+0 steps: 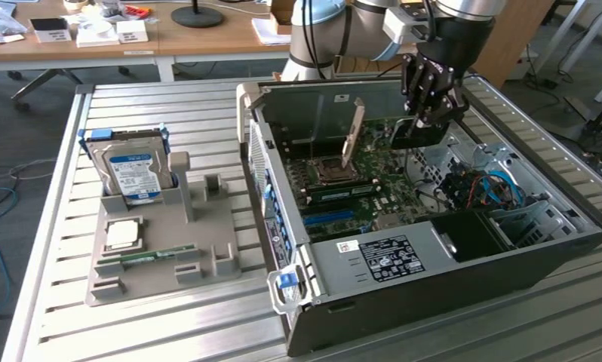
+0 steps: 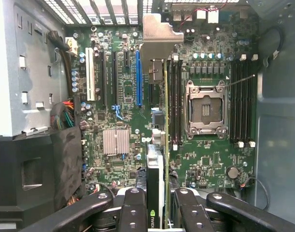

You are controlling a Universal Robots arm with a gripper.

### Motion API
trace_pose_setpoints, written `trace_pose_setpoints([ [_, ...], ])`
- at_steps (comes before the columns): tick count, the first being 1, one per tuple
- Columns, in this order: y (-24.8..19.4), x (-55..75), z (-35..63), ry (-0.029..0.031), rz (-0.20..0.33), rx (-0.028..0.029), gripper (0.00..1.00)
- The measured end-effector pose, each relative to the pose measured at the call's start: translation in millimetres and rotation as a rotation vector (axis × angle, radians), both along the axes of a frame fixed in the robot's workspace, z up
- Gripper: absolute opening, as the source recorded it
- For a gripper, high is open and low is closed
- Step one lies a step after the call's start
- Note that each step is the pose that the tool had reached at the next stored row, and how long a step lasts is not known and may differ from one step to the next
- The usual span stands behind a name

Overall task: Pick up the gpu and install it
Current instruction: 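Insert the gpu into the slot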

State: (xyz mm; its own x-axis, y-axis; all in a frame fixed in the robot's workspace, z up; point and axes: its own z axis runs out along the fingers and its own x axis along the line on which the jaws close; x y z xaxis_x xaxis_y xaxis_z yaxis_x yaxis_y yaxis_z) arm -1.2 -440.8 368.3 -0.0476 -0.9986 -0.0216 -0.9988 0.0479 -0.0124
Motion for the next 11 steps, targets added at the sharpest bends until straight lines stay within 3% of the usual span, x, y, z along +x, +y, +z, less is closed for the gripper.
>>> trace_pose_setpoints([
  [4, -1.3, -1.9, -0.2, -0.0009, 0.000, 0.0005, 0.27],
  [9, -9.8, -2.6, -0.2, -0.0009, 0.000, 0.0003, 0.27],
  [11, -10.6, -3.9, -0.8, -0.0009, 0.000, 0.0004, 0.27],
])
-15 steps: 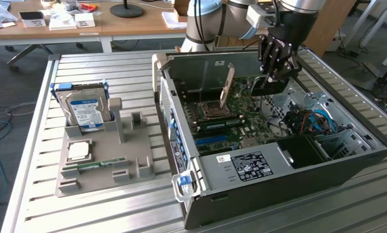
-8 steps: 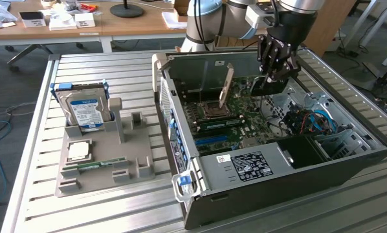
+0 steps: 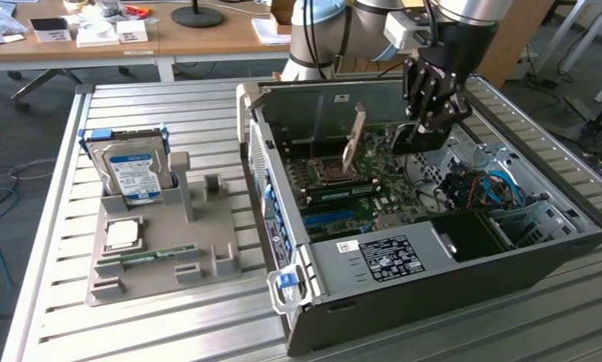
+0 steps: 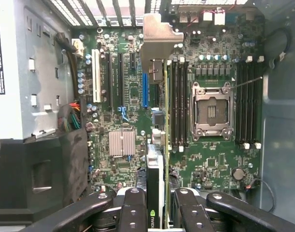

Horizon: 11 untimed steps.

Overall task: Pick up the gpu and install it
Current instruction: 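Insert the gpu into the slot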

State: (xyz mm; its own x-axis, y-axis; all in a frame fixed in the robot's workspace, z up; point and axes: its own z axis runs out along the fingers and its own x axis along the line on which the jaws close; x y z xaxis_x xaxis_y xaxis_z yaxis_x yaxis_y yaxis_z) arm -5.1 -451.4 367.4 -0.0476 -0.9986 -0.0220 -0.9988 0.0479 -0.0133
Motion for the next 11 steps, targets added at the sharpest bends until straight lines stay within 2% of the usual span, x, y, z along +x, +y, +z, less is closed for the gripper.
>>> trace_pose_setpoints([
  [11, -0.2, -16.3, -3.2, -0.0019, 0.000, -0.0002, 0.27],
])
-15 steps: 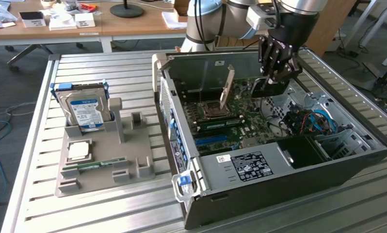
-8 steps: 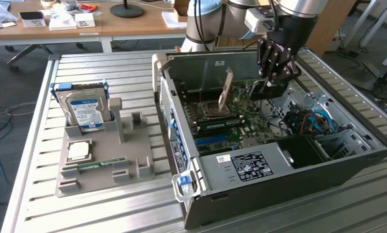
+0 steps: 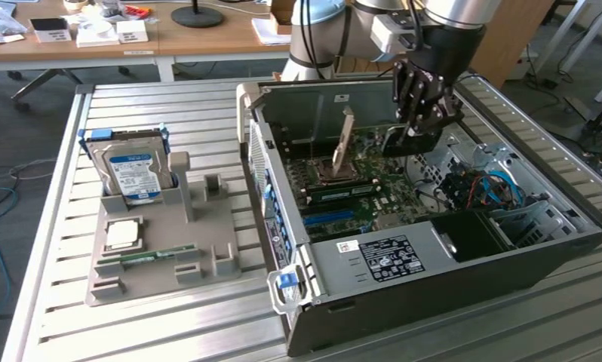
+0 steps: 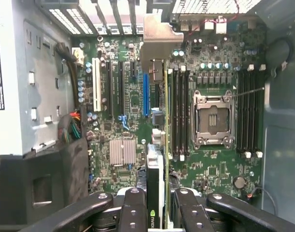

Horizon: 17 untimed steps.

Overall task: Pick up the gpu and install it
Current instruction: 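Insert the gpu into the slot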

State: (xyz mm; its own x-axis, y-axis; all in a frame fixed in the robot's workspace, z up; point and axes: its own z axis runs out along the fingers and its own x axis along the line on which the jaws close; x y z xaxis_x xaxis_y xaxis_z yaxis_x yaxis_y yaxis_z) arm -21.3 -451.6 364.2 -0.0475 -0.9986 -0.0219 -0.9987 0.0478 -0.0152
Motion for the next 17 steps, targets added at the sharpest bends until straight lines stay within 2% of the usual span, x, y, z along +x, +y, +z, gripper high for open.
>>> trace_pose_setpoints([
  [7, 0.0, -10.8, -1.5, -0.0003, -0.001, 0.0000, 0.27],
  [14, -0.2, -13.3, -1.8, -0.0003, -0.001, 0.0000, 0.27],
  [17, -0.2, -19.1, -2.1, -0.0005, -0.001, 0.0001, 0.27],
])
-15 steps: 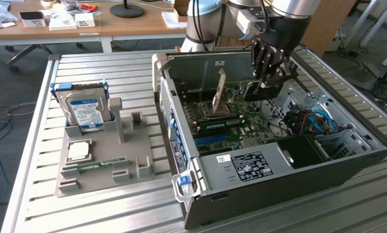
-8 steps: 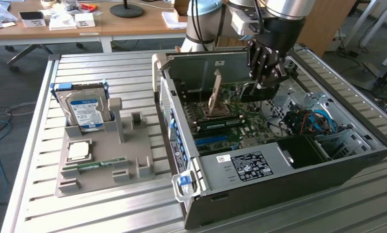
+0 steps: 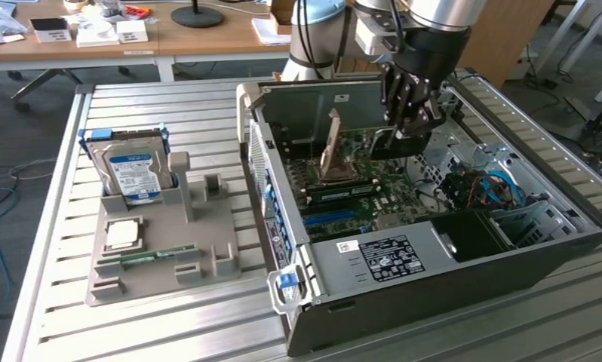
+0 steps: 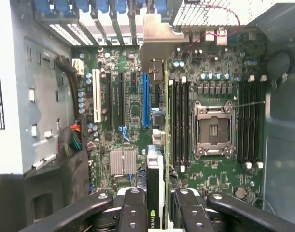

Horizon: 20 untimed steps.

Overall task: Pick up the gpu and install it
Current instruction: 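Insert the gpu into the slot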

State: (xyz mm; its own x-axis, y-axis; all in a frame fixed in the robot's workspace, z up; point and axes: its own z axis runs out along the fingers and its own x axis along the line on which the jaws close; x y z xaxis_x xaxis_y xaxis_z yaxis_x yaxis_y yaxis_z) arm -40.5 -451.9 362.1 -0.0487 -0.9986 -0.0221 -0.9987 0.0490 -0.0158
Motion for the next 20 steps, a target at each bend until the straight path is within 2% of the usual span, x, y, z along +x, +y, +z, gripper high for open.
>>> trace_pose_setpoints([
  [4, 0.1, -6.7, -0.4, 0.0000, -0.003, -0.0001, 0.27],
  [11, 0.0, -7.2, -0.6, 0.0001, -0.003, -0.0003, 0.27],
  [20, 0.0, -9.6, -11.5, 0.0000, -0.004, -0.0001, 0.27],
])
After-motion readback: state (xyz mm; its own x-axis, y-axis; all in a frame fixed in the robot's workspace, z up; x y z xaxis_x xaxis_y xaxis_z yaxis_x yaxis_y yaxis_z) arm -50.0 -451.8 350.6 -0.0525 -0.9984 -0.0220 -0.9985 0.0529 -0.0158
